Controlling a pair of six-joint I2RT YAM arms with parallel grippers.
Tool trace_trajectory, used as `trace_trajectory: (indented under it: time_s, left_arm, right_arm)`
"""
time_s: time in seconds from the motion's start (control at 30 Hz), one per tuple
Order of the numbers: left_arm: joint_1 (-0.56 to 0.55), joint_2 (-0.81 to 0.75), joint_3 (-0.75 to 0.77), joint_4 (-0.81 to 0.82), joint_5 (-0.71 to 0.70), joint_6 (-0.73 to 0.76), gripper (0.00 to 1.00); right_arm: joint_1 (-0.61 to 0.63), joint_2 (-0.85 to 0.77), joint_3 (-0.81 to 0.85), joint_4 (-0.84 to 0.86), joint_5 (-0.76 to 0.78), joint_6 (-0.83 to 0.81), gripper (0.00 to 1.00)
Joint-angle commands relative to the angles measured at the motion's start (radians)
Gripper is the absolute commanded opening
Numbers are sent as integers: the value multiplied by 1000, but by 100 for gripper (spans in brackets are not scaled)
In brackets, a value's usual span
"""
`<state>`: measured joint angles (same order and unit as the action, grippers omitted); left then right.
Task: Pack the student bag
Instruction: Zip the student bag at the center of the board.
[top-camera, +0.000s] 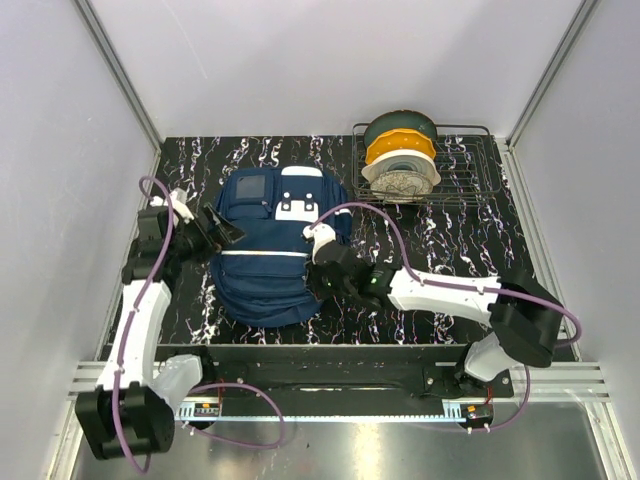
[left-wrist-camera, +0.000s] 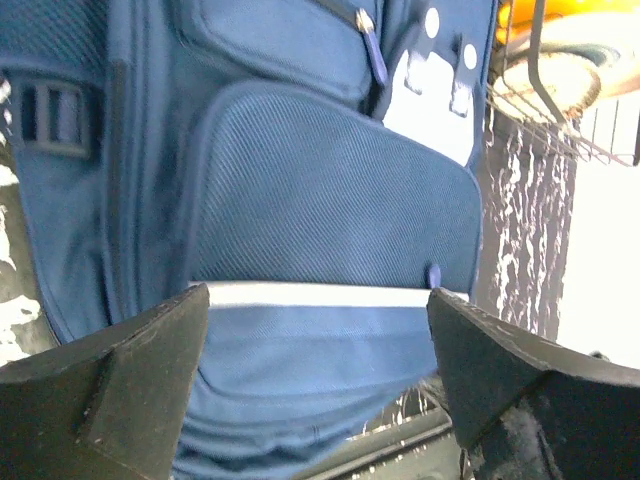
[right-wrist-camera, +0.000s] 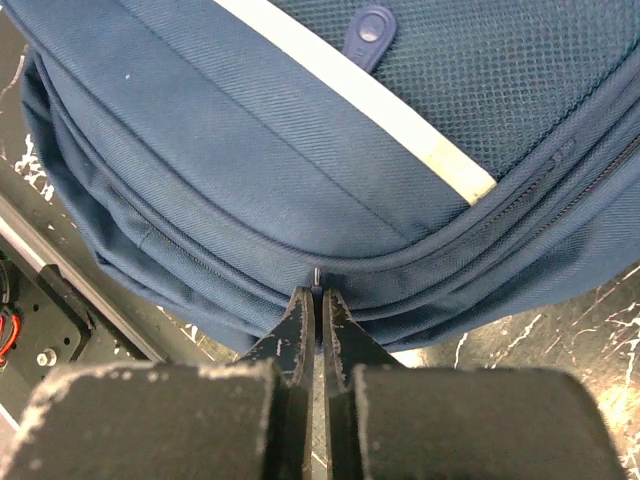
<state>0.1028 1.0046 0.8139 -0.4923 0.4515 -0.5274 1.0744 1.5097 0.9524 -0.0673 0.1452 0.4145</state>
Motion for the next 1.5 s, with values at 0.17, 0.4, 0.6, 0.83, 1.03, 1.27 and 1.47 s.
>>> trace_trajectory:
  time_s: [0.17,0.4,0.6,0.83,1.03,1.27,1.47]
  left_arm:
    - [-3,-369,-180,-129,-23,-149,99]
    - [-40,-462,-327,-52,6,-333,99]
    - [-141,-466,-371,24,-95,-445,99]
    - [-181,-417,-417,240,-132,-557,97]
    - [-215,-279,-400,302,-157,-557,94]
    - [-247,-261,-407,319,-224,-545,72]
    - [-247,-276,-392,305,-289,-514,30]
  right_arm:
    - [-2,104,111,9,34,109,0]
    - [-2,90,103,41,22,142,0]
    - [-2,76,105,53,-7,148,0]
    - [1,46,88,58,-30,145,0]
    - [16,24,68,92,-35,141,0]
    - [33,26,63,115,-61,116,0]
    - [35,12,49,113,-62,93,0]
